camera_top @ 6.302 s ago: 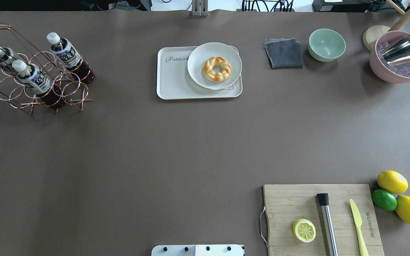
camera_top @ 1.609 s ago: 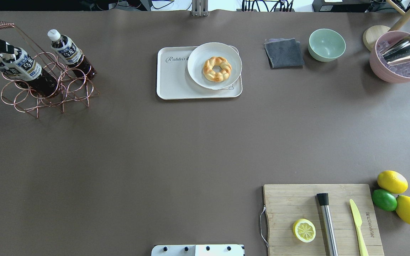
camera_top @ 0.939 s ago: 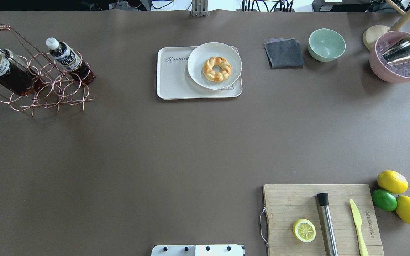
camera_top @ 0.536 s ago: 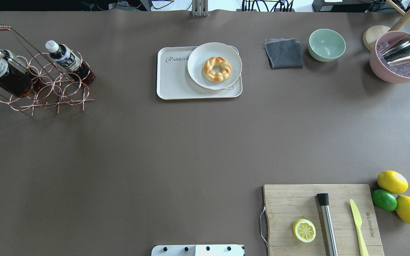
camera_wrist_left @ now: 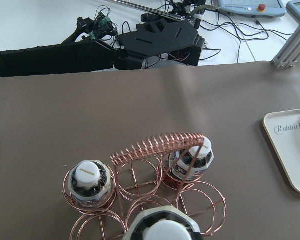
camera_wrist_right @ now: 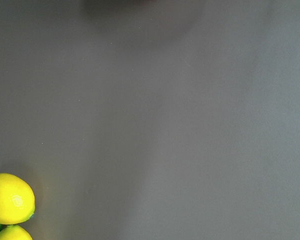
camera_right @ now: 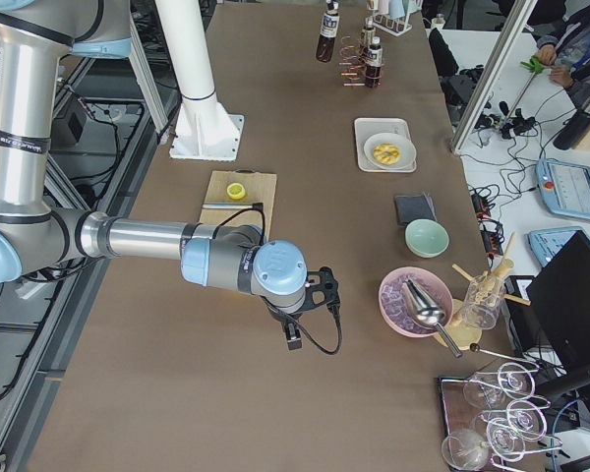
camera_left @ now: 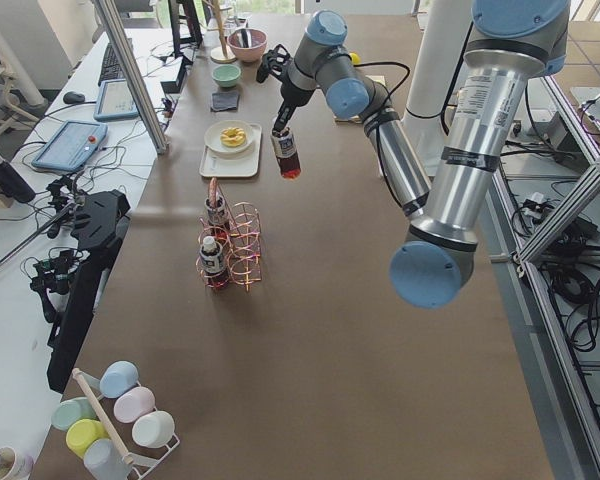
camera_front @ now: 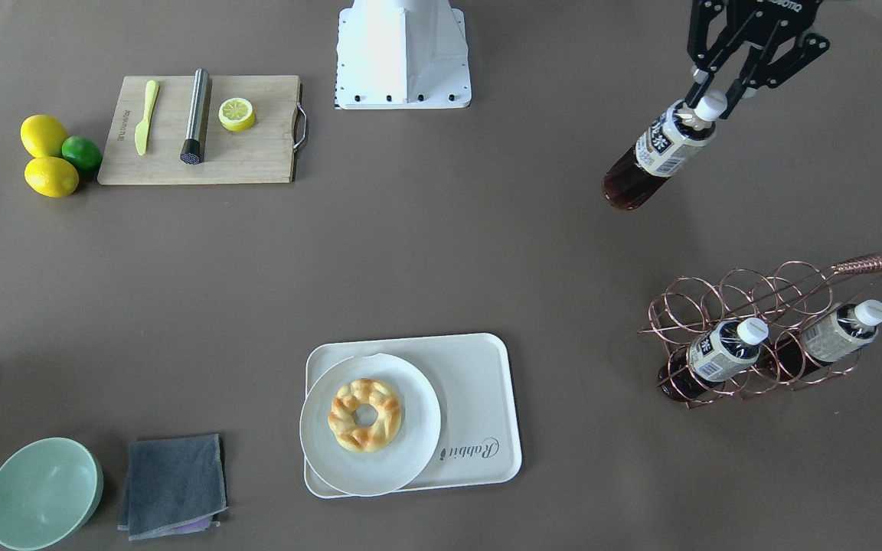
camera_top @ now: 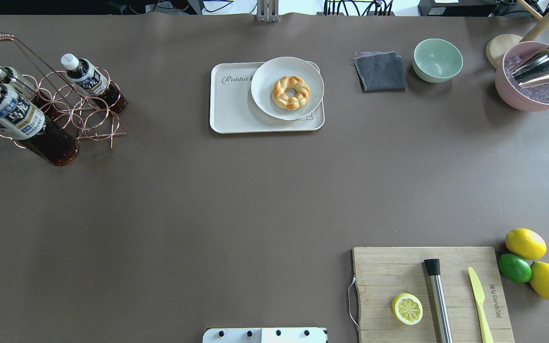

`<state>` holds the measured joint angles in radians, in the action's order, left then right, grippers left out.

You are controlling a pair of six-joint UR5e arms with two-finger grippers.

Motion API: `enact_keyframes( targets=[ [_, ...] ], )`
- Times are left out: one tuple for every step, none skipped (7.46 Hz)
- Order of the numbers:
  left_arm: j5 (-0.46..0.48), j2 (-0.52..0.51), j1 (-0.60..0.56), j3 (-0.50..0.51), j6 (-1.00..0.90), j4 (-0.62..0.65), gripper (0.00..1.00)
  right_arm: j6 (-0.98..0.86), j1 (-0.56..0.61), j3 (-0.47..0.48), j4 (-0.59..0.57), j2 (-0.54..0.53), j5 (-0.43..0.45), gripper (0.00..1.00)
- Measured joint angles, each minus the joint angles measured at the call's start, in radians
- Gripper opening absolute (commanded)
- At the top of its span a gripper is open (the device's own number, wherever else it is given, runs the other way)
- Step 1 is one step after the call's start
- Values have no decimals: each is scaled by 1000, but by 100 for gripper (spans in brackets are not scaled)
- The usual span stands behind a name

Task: Place tea on tray
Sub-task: 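Lift the tea bottle up out of the copper rack with the left gripper, then carry the bottle to the table center and set it upright with the left gripper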

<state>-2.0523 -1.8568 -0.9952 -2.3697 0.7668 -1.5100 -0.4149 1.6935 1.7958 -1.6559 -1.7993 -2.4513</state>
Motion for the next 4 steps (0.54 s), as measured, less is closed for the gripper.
enact_keyframes(
  targets=[
    [80, -120, 80, 0, 31, 141, 0, 2, 0, -1, 5, 0, 0, 100],
    [175, -226, 181, 9, 93, 250, 0, 3, -1, -2, 7, 2, 1, 100],
    [266, -316, 287, 40, 167, 306, 0, 4, -1, -2, 8, 4, 1, 100],
    [337, -393, 369, 99, 230, 326, 0, 4, -1, -3, 8, 5, 2, 100]
  ],
)
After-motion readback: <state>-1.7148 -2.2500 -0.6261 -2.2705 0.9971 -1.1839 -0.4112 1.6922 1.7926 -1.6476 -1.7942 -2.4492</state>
